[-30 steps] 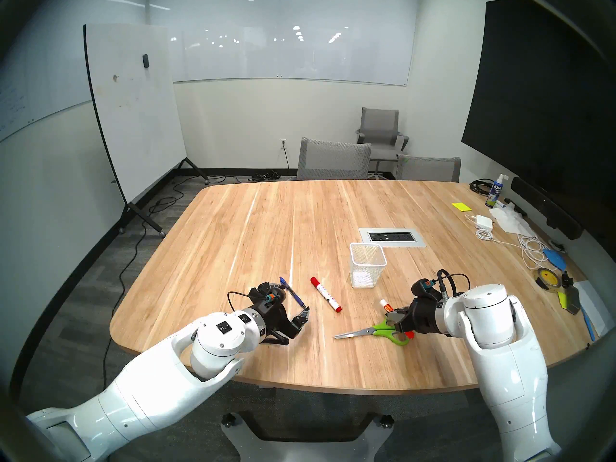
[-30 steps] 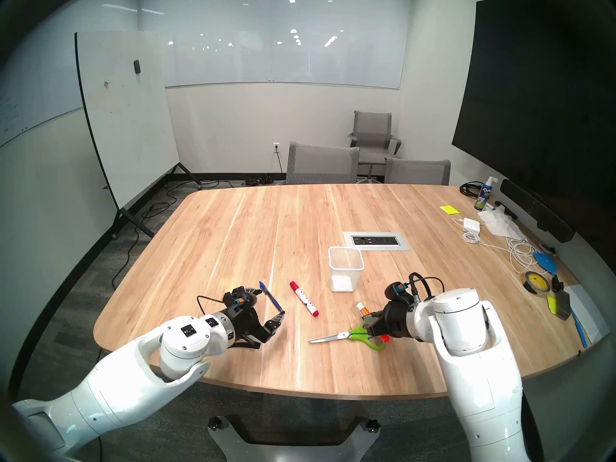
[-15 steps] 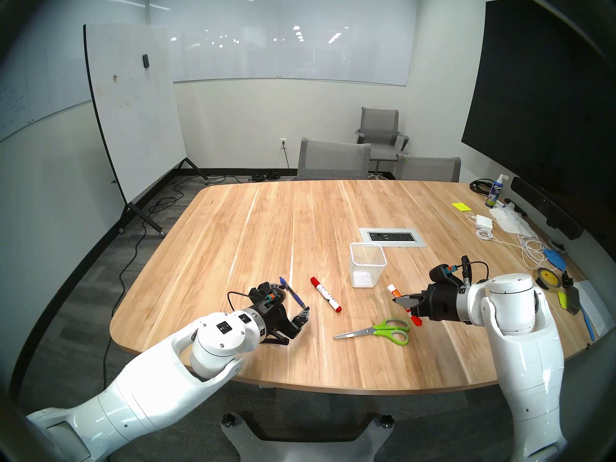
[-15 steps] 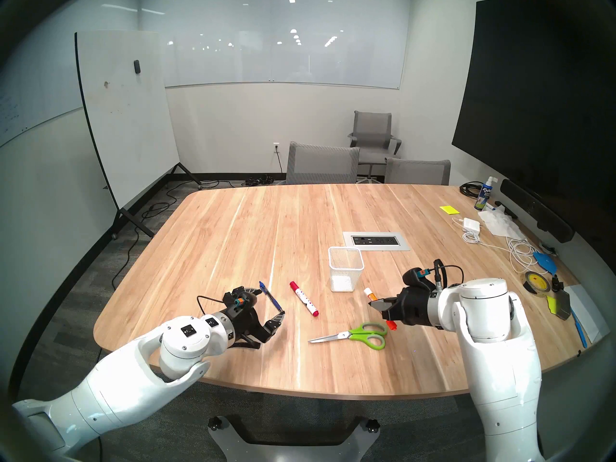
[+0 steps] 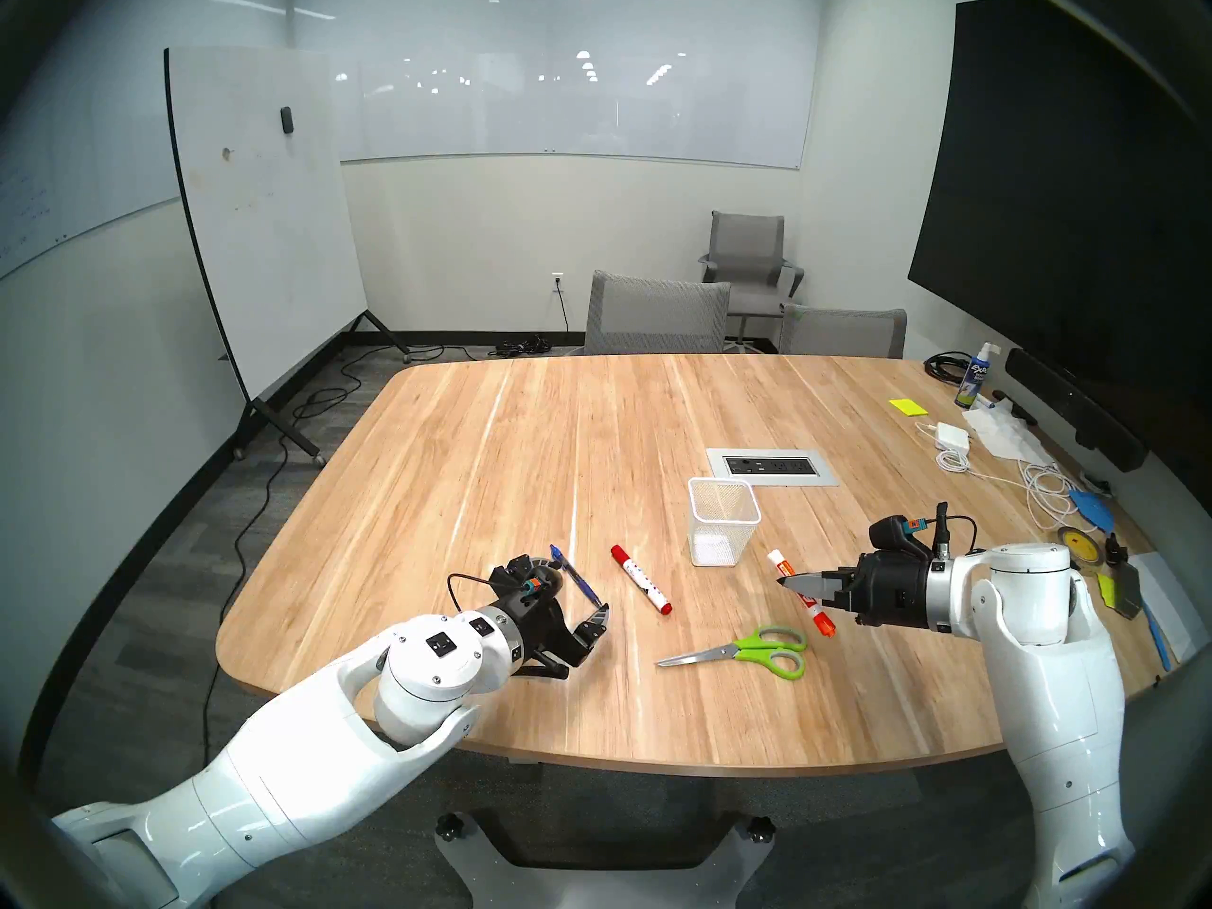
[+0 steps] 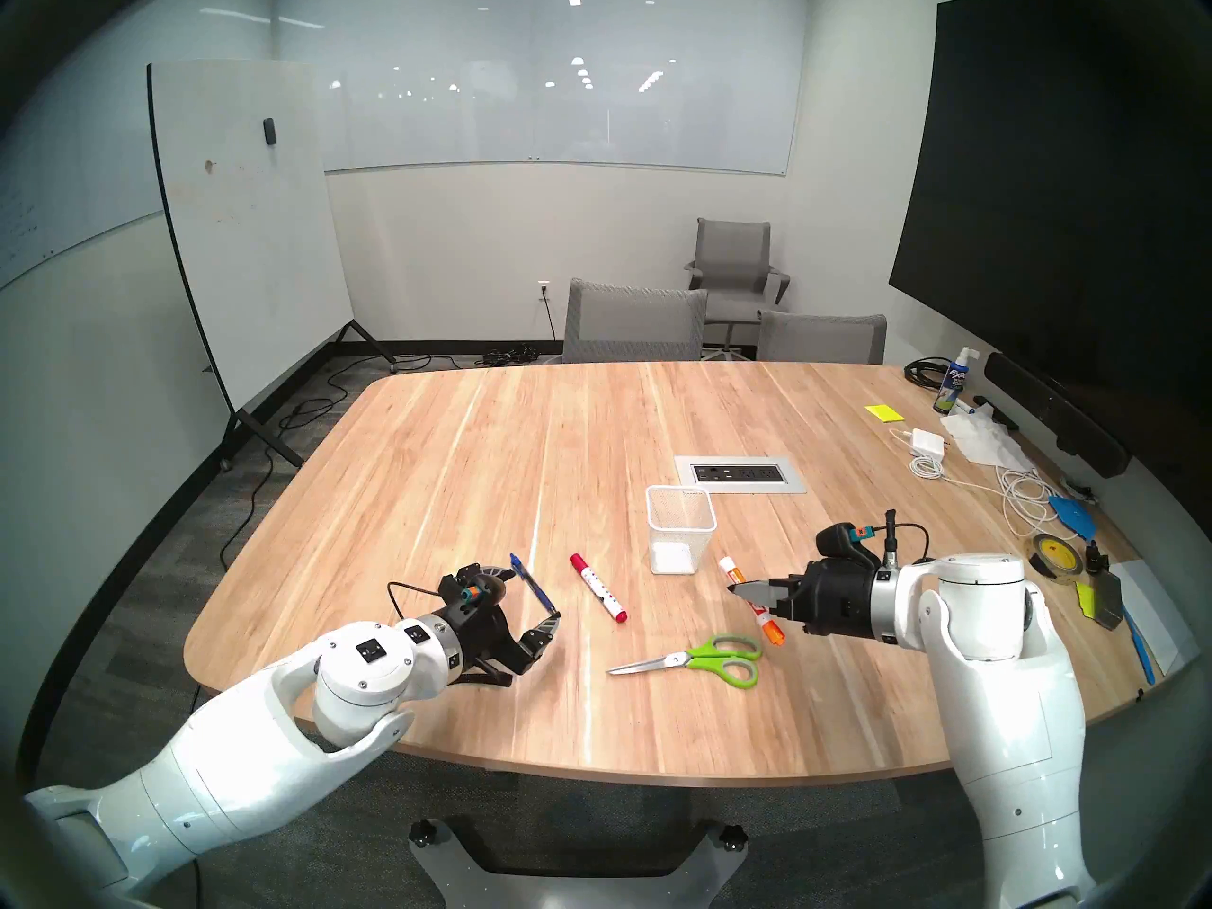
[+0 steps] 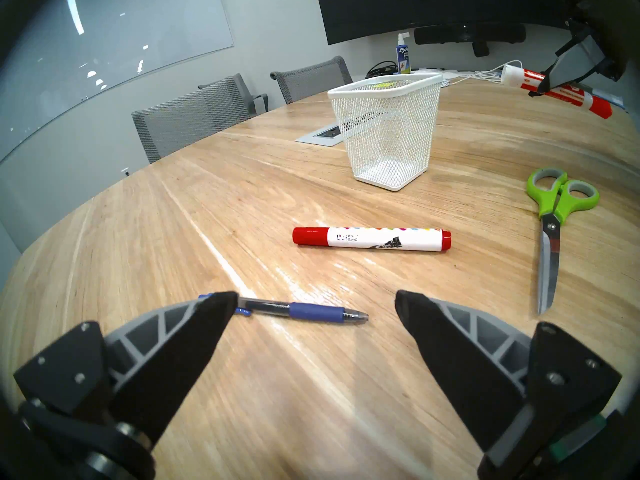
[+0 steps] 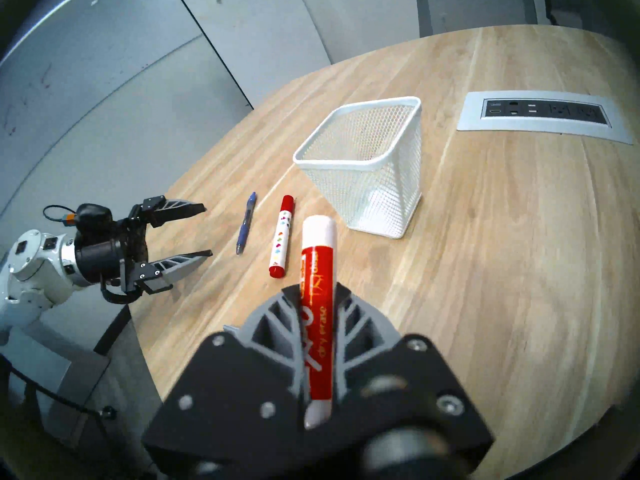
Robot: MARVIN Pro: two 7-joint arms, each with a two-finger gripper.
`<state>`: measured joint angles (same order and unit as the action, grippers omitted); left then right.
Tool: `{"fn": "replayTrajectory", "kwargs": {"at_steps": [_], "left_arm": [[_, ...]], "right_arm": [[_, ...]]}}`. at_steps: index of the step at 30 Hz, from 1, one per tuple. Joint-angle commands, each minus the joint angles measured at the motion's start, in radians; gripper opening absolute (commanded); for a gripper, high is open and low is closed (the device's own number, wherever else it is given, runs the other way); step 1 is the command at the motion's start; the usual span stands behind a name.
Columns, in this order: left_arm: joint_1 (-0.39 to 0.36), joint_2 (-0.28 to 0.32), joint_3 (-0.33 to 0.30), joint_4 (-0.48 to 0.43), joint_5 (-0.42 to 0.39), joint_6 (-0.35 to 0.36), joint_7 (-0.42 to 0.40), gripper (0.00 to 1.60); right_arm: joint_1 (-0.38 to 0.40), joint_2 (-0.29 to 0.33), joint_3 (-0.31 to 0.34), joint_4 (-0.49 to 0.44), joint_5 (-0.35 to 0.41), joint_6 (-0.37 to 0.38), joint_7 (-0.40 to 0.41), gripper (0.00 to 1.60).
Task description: Place the pen, the marker, and the scissors into the pen holder
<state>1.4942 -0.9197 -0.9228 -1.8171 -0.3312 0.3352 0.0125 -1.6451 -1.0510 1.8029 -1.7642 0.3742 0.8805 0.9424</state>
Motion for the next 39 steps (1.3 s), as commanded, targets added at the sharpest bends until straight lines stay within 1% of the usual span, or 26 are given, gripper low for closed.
{"fn": "replayTrajectory", "kwargs": {"at_steps": [1, 4, 5, 6, 10, 13, 14, 16, 17, 19, 21, 22, 23, 24, 29, 33, 39], "left_arm": [[-0.002, 0.0, -0.003, -0.016, -0.001, -0.002, 0.0, 1.6], [-0.003, 0.0, -0.003, -0.015, -0.001, -0.002, 0.0, 1.6], [-0.002, 0.0, -0.003, -0.016, -0.001, -0.002, 0.0, 1.6], [-0.003, 0.0, -0.003, -0.015, -0.001, -0.002, 0.0, 1.6], [-0.003, 0.0, -0.003, -0.015, -0.001, -0.002, 0.0, 1.6], [-0.002, 0.0, -0.003, -0.016, -0.001, -0.002, 0.0, 1.6], [-0.002, 0.0, -0.003, -0.016, -0.001, -0.002, 0.0, 1.6], [-0.002, 0.0, -0.003, -0.016, -0.001, -0.002, 0.0, 1.6], [-0.002, 0.0, -0.003, -0.016, -0.001, -0.002, 0.0, 1.6], [-0.002, 0.0, -0.003, -0.016, -0.001, -0.002, 0.0, 1.6], [0.001, 0.006, -0.012, -0.033, -0.014, -0.019, -0.012, 1.6], [-0.001, 0.011, -0.015, -0.05, -0.02, -0.016, -0.021, 1.6], [-0.006, 0.021, -0.015, -0.067, -0.022, -0.022, -0.037, 1.6], [-0.009, 0.026, -0.015, -0.08, -0.021, -0.019, -0.043, 1.6], [-0.029, 0.037, -0.01, -0.139, -0.023, -0.021, -0.084, 1.6], [-0.052, 0.015, -0.008, -0.167, -0.043, -0.008, -0.109, 1.6], [-0.071, -0.014, -0.021, -0.192, -0.1, -0.028, -0.157, 1.6]], "right_arm": [[-0.003, 0.075, -0.004, 0.022, 0.09, -0.106, 0.115, 0.0], [-0.003, 0.079, -0.005, 0.047, 0.096, -0.153, 0.148, 0.0], [-0.001, 0.081, -0.005, 0.064, 0.088, -0.183, 0.178, 0.0], [-0.001, 0.08, -0.004, 0.069, 0.092, -0.184, 0.179, 0.0], [0.009, 0.051, 0.009, 0.114, 0.045, -0.262, 0.253, 0.0], [0.015, 0.027, 0.014, 0.141, 0.021, -0.318, 0.272, 0.0], [0.02, 0.014, 0.02, 0.15, 0.01, -0.324, 0.28, 0.0], [0.027, -0.007, 0.025, 0.18, -0.003, -0.391, 0.293, 0.0], [0.03, -0.019, 0.031, 0.182, -0.015, -0.391, 0.29, 0.0], [0.039, -0.037, 0.034, 0.211, -0.027, -0.452, 0.307, 0.0], [0.042, -0.038, 0.031, 0.228, -0.024, -0.493, 0.315, 0.0], [0.044, -0.04, 0.032, 0.233, -0.024, -0.495, 0.319, 0.0], [0.045, -0.035, 0.026, 0.244, -0.014, -0.523, 0.324, 0.0], [0.047, -0.035, 0.025, 0.252, -0.014, -0.536, 0.33, 0.0], [0.05, -0.026, 0.026, 0.269, -0.01, -0.561, 0.371, 0.0], [0.046, -0.023, 0.033, 0.271, -0.002, -0.57, 0.397, 0.0], [0.049, -0.024, 0.042, 0.278, 0.008, -0.576, 0.424, 0.0]]}}
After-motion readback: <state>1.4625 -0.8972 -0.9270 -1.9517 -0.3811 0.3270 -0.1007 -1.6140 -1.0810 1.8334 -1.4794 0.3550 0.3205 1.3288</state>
